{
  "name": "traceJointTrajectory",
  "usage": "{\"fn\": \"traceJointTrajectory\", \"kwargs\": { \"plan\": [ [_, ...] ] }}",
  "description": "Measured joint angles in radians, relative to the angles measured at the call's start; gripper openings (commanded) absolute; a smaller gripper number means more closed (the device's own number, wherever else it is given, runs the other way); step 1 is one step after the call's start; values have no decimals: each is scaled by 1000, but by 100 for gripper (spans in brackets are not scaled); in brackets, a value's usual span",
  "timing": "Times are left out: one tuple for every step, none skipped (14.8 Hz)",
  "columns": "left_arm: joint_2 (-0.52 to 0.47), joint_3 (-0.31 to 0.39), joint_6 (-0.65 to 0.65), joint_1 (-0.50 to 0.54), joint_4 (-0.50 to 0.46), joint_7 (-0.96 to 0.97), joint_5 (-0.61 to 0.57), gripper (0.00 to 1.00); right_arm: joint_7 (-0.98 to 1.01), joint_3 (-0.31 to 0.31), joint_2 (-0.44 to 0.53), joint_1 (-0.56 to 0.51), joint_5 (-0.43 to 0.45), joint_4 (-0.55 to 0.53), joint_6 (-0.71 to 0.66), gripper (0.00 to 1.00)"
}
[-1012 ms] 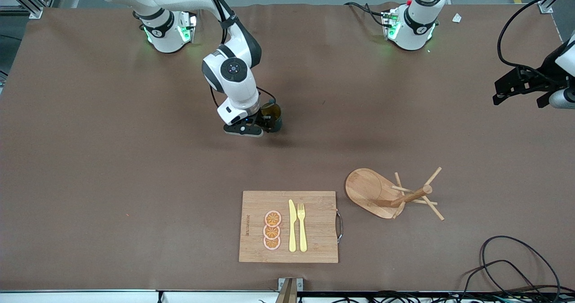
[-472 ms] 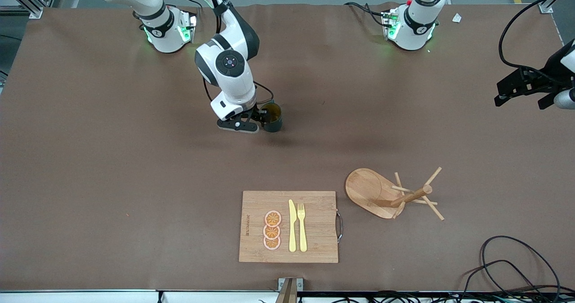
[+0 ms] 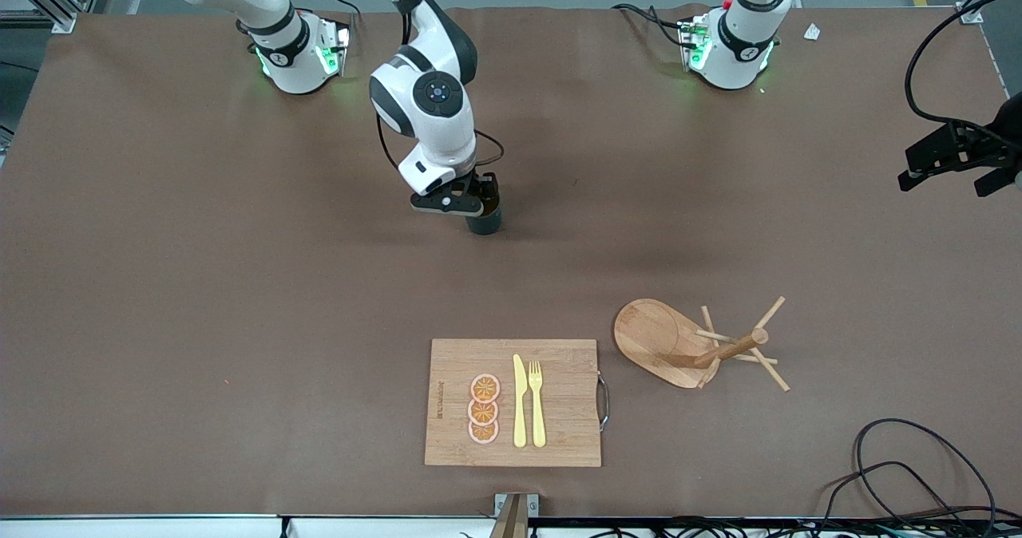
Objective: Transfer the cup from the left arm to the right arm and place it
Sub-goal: 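Close the right gripper on the teal mug's rim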
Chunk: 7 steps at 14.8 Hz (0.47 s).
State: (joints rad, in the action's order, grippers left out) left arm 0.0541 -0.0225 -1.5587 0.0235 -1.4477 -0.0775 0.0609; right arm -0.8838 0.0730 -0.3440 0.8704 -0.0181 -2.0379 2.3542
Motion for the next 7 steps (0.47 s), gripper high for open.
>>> {"fn": "traceJointTrajectory", "kwargs": {
  "plan": [
    [1, 0, 0, 4, 0, -4, 5, 100, 0, 0, 0, 0, 0, -4, 1, 100],
    [2, 0, 0, 5, 0, -5, 7, 100, 0, 2, -1, 0, 0, -7, 5, 100],
    [2, 0, 0, 6, 0, -5, 7, 100, 0, 3, -2, 0, 0, -10, 13, 100],
    [2, 0, 0, 6, 0, -5, 7, 100, 0, 4, -5, 0, 0, -15, 24, 100],
    [2, 0, -1, 6, 0, -5, 7, 100, 0, 5, -12, 0, 0, -19, 36, 100],
    [2, 0, -1, 6, 0, -5, 7, 100, 0, 5, -22, 0, 0, -21, 49, 94],
    [2, 0, -1, 6, 0, -5, 7, 100, 0, 5, -34, 0, 0, -23, 62, 84]
  ]
}}
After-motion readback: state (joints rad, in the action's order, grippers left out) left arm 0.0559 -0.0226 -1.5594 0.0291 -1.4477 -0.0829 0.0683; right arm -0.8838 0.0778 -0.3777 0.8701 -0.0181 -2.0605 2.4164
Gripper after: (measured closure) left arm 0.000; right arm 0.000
